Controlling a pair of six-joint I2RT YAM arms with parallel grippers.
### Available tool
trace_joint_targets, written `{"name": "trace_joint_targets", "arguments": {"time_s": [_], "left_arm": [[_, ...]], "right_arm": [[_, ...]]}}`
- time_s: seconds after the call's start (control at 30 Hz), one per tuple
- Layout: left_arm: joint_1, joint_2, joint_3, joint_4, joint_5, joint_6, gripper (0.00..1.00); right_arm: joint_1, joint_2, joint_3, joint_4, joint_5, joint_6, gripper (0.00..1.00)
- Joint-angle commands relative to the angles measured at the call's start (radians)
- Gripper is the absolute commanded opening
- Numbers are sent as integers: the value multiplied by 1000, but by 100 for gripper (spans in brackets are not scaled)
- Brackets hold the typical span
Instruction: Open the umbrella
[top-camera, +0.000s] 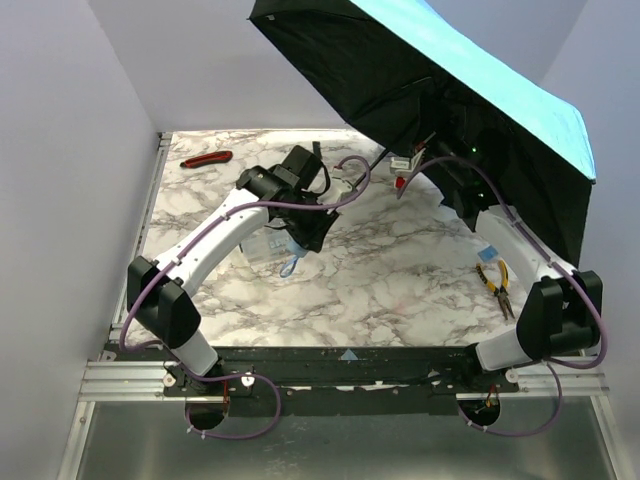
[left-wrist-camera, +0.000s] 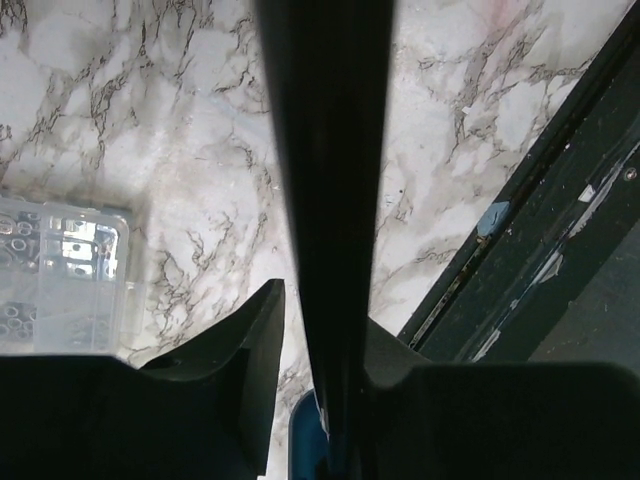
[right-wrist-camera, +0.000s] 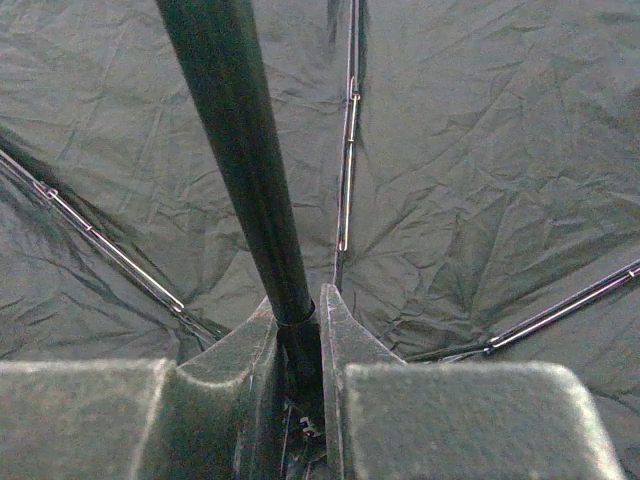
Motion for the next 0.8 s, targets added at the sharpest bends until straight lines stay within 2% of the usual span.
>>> {"name": "trace_joint_targets", "arguments": {"time_s": [0.0,0.03,0.17,0.23,0.4,0.53,0.77], "left_arm": [[-10,15,-10,-13,-27,-2,29],[-11,12,-22,-19,-25,5,28],[-7,-43,-108,-38,-11,35,6],[-8,-74,-152,-58,-8,58,0],[-6,-123,-222,-103,-18,115,0],[-2,-138,-239,-117,-22,140,0],[17,-140,-252,-139,-9,161,0]], "right_arm": [[-1,-41,-3,38,16,49,0],[-1,-40,-1,37,20,44,0],[-3,-13,12,56,78,34,0],[-6,17,43,67,127,24,0],[-56,123,110,209,170,7,4],[-96,182,185,226,200,12,9],[-150,267,297,254,255,12,13]]}}
